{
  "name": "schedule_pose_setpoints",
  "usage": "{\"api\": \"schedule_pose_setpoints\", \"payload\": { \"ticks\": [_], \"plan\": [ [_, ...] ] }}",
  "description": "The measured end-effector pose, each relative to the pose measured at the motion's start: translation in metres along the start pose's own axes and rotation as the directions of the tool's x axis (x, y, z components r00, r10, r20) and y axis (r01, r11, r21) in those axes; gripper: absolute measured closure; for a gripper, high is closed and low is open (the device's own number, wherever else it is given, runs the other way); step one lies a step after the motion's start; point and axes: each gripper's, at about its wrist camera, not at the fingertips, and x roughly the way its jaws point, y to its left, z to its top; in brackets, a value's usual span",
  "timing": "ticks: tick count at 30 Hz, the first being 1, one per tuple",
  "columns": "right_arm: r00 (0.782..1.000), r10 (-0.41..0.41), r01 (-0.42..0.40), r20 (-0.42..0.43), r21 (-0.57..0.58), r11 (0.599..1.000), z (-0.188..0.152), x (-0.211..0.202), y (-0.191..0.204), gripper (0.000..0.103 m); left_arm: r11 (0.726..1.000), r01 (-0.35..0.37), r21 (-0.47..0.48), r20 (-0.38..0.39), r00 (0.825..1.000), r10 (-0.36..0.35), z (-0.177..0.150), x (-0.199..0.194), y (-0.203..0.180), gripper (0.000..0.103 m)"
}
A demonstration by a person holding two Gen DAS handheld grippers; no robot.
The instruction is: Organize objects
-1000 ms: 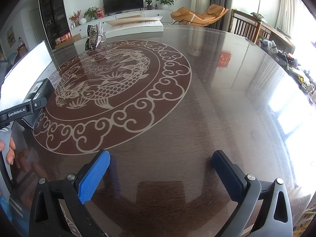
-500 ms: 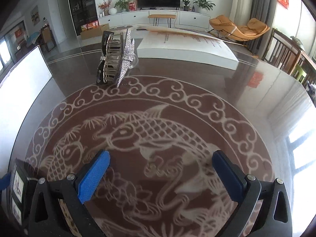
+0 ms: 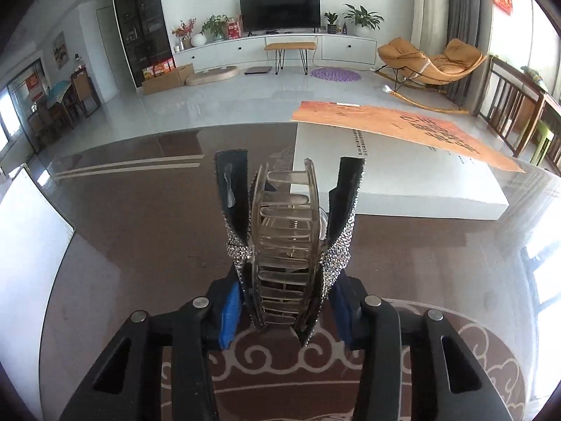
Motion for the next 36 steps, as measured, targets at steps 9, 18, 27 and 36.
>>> {"api": "schedule_pose_setpoints", "payload": {
  "ticks": [9,18,27,36],
  "plan": [
    [1.000,-0.020,0.019,-0.007,-0.079,0.997,-0.084,-0.076,-0.040,0.059,1.000,0.000,0.000,-0.001,1.000,0.000,0.001,0.000,-0.001,0.000],
    [0.996,-0.086,0.086,-0.005,-0.001,0.996,-0.217,-0.187,-0.078,0.058,1.000,0.000,0.000,-0.001,1.000,0.000,0.000,-0.001,-0.001,0.000],
    [0.992,-0.118,0.120,-0.035,0.060,0.991,-0.245,-0.206,-0.090,0.014,1.000,0.000,0.000,-0.001,1.000,0.000,0.001,-0.001,-0.001,0.000],
    [0.992,-0.117,0.120,-0.051,0.057,0.991,-0.246,-0.200,-0.089,0.004,1.000,0.000,0.000,0.000,1.000,0.000,0.001,-0.001,-0.001,0.000]
  ]
}}
